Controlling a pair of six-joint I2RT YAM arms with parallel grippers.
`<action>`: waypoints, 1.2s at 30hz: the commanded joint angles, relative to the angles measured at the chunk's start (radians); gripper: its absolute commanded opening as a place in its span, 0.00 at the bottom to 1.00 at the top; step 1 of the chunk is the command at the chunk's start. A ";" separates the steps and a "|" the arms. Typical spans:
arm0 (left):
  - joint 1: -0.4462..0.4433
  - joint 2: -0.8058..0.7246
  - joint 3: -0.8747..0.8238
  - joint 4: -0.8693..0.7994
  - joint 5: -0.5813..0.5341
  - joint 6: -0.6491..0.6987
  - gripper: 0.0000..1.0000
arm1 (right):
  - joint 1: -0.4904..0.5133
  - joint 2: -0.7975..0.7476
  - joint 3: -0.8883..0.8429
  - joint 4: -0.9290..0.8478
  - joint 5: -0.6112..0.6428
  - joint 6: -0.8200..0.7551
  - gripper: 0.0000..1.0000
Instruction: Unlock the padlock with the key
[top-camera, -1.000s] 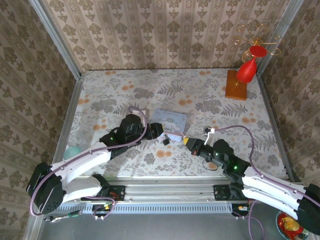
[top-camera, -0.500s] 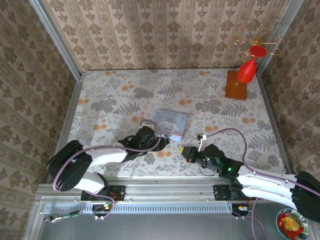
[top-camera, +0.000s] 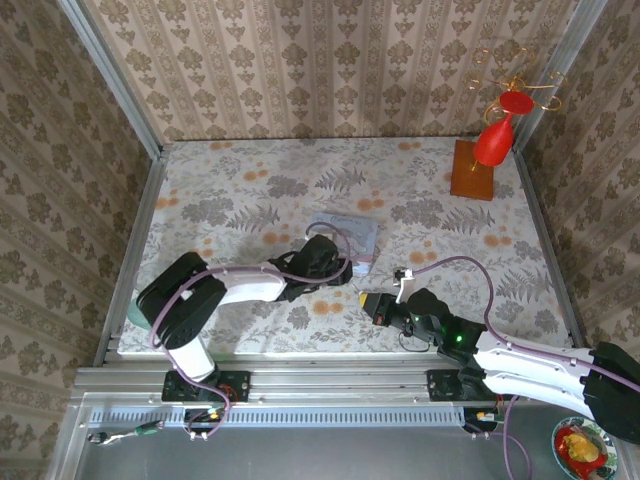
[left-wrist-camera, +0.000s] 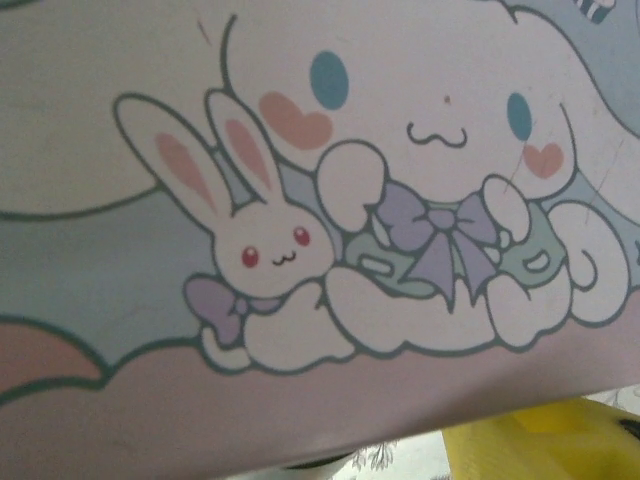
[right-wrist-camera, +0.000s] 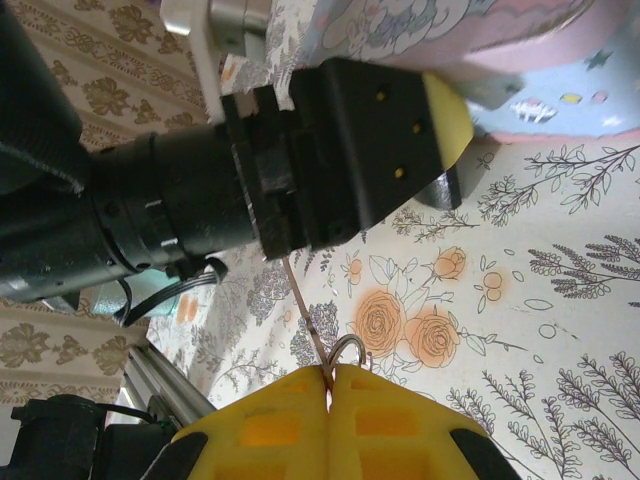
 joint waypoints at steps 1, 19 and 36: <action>-0.003 0.032 0.064 -0.062 -0.029 0.027 0.59 | 0.006 -0.016 -0.005 0.002 0.046 -0.024 0.00; 0.080 0.026 -0.056 0.151 0.229 0.306 0.53 | -0.007 -0.121 -0.038 -0.081 0.076 -0.001 0.00; 0.091 0.041 -0.078 0.246 0.356 0.240 0.14 | -0.015 -0.047 -0.036 -0.053 0.071 0.055 0.00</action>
